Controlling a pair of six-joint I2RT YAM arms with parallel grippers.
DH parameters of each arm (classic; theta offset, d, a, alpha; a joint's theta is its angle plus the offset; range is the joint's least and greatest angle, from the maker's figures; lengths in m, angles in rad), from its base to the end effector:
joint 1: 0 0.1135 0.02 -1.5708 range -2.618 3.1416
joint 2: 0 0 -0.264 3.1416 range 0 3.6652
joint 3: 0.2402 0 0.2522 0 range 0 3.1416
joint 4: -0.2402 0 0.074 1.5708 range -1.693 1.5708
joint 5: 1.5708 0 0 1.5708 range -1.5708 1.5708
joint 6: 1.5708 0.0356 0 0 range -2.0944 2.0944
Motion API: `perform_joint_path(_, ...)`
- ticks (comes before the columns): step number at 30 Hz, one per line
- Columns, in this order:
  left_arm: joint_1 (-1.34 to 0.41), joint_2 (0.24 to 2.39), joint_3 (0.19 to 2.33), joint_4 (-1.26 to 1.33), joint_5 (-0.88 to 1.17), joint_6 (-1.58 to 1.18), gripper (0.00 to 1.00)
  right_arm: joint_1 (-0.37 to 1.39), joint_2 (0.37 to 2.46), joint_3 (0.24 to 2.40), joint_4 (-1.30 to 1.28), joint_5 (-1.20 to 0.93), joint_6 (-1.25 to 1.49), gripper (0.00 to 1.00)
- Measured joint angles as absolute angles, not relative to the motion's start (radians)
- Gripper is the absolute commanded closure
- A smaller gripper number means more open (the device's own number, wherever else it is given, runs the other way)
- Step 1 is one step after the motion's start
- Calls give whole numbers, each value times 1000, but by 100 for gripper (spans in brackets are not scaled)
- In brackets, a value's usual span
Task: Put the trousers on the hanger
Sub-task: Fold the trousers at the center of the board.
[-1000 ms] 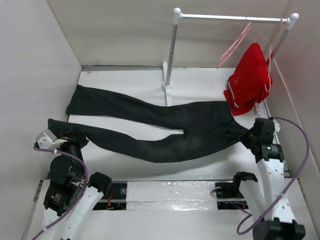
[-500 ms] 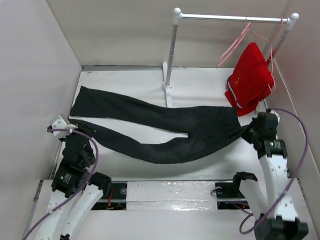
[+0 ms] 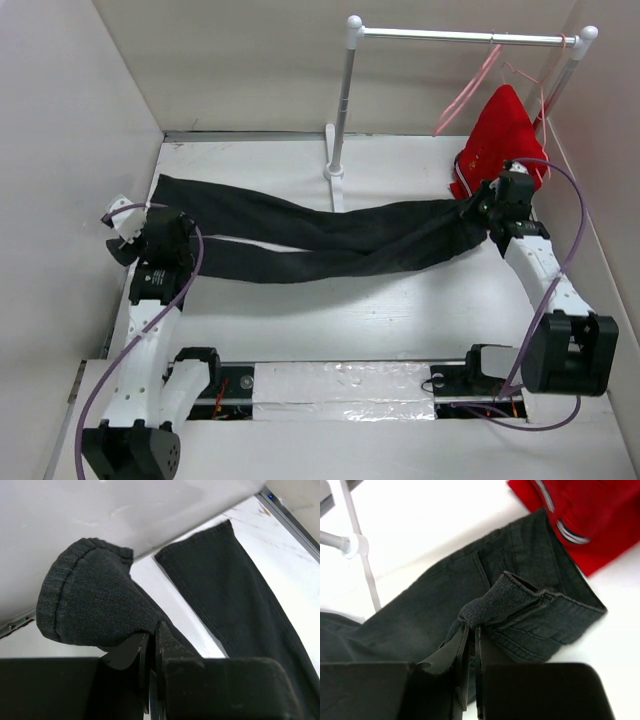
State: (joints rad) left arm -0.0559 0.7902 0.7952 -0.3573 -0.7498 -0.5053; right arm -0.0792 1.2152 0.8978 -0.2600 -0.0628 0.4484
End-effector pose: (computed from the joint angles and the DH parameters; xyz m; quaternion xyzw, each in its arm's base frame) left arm 0.1739 0.0146 0.3278 -0.3743 0.6972 0.1411 0.5948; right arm 0.2706 -0.0192 0.2817 0.2147 0.8522 0.1146 0.4631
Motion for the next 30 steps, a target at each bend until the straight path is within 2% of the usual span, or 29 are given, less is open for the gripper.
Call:
perform_joint_path(12, 184, 1091, 827, -279, -710, -610, 100, -86, 1442, 988, -73, -122, 475, 100)
perform_joint_path(19, 205, 1140, 849, -249, -718, -591, 100, -102, 1489, 1003, -2, -141, 487, 100)
perform_joint_path(30, 202, 1497, 1075, -202, -688, -533, 100, -104, 1636, 1073, 31, -150, 495, 100)
